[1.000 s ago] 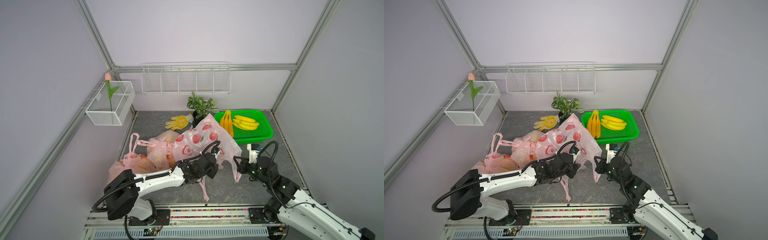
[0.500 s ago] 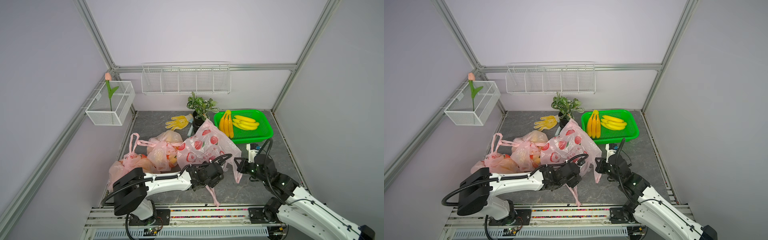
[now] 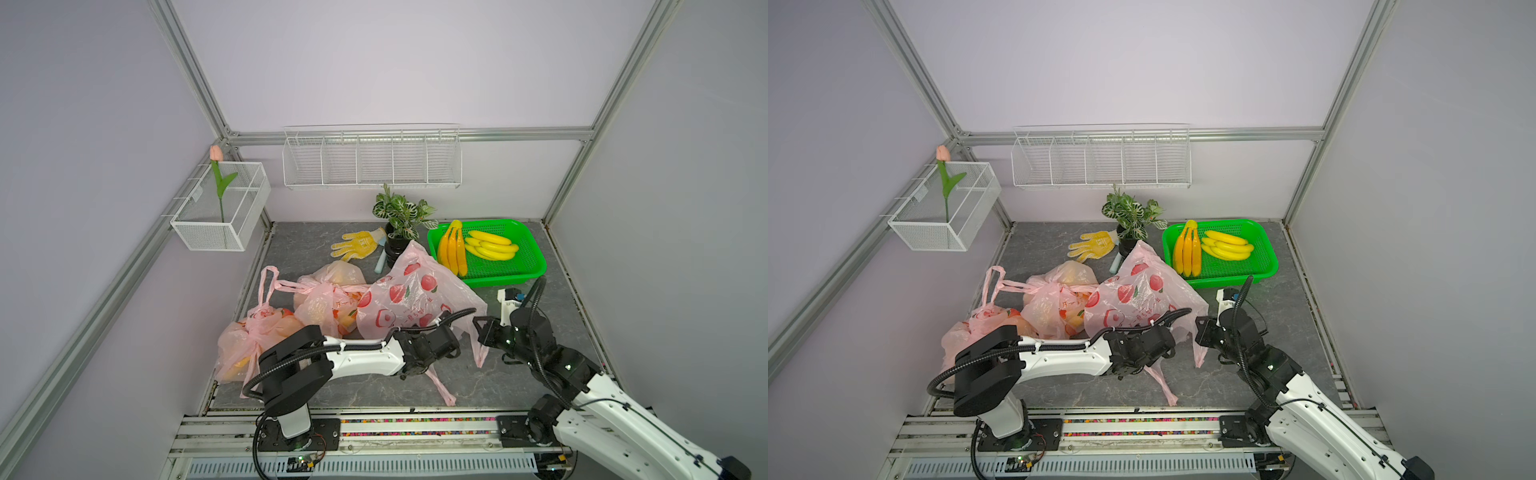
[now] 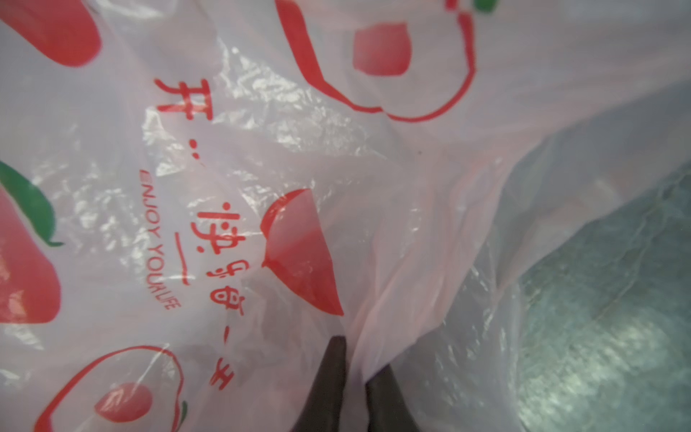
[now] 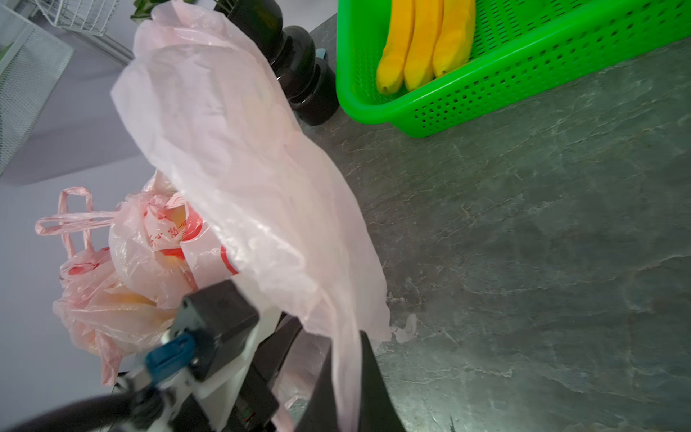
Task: Place the banana into a plastic bag & tie a knot
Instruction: Open the plastic bag.
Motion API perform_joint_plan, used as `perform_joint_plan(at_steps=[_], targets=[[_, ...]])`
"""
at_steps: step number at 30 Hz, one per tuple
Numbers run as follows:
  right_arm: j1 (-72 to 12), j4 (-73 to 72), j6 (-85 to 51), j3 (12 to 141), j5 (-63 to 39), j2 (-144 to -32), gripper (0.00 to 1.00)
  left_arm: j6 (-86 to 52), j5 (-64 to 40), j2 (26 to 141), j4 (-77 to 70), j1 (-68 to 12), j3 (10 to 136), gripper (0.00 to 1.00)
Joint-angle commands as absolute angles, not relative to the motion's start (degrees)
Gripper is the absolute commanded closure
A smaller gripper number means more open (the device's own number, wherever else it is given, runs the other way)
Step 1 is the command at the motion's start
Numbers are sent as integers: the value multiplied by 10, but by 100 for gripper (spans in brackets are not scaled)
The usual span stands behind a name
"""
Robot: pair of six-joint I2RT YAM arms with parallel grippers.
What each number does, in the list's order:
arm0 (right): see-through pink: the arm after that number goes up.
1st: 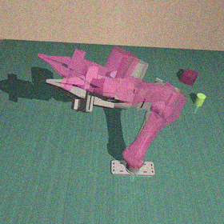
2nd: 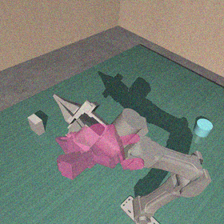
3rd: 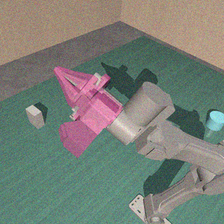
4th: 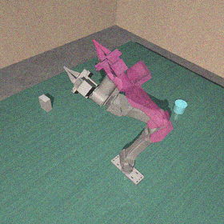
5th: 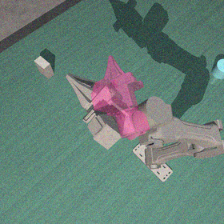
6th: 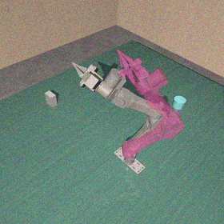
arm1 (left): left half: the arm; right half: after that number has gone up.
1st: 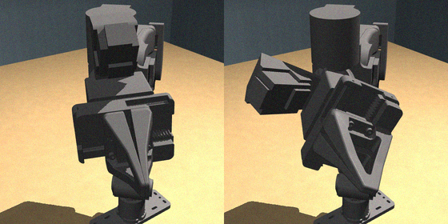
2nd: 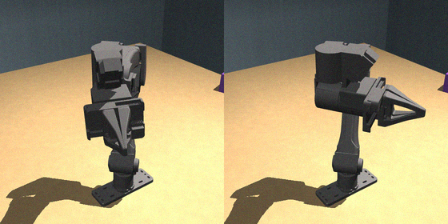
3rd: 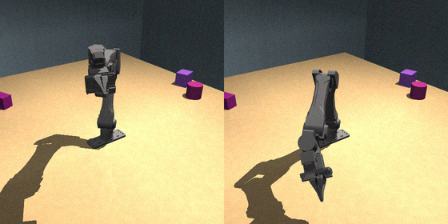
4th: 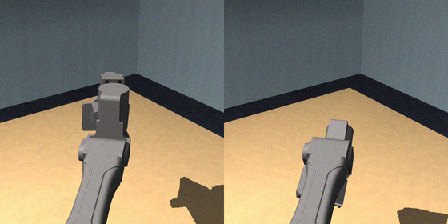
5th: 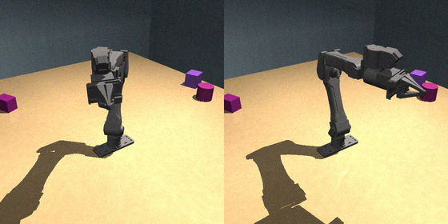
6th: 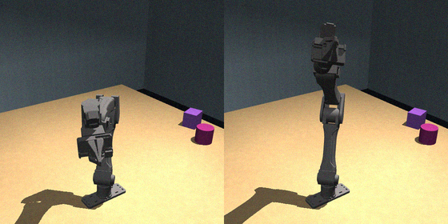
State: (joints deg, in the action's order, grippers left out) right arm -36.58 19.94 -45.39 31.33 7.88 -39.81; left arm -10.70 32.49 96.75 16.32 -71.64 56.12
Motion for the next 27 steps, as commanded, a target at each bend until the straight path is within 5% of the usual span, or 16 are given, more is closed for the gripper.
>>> perform_joint_plan(at_steps=[1,13,16,22,27], targets=[[-337,205,-441,312,66,-420,88,-113,315,908,117,-718,529,100],[-296,146,-331,422,-69,-689,80,-131,182,696,7,-719,437,100],[-313,142,-314,460,-97,-733,67,-173,236,706,-4,-717,438,100],[-290,158,-258,466,-91,-665,4,-234,259,774,28,-675,486,100],[-240,202,-215,466,-149,-590,11,-271,239,823,44,-618,515,100]])
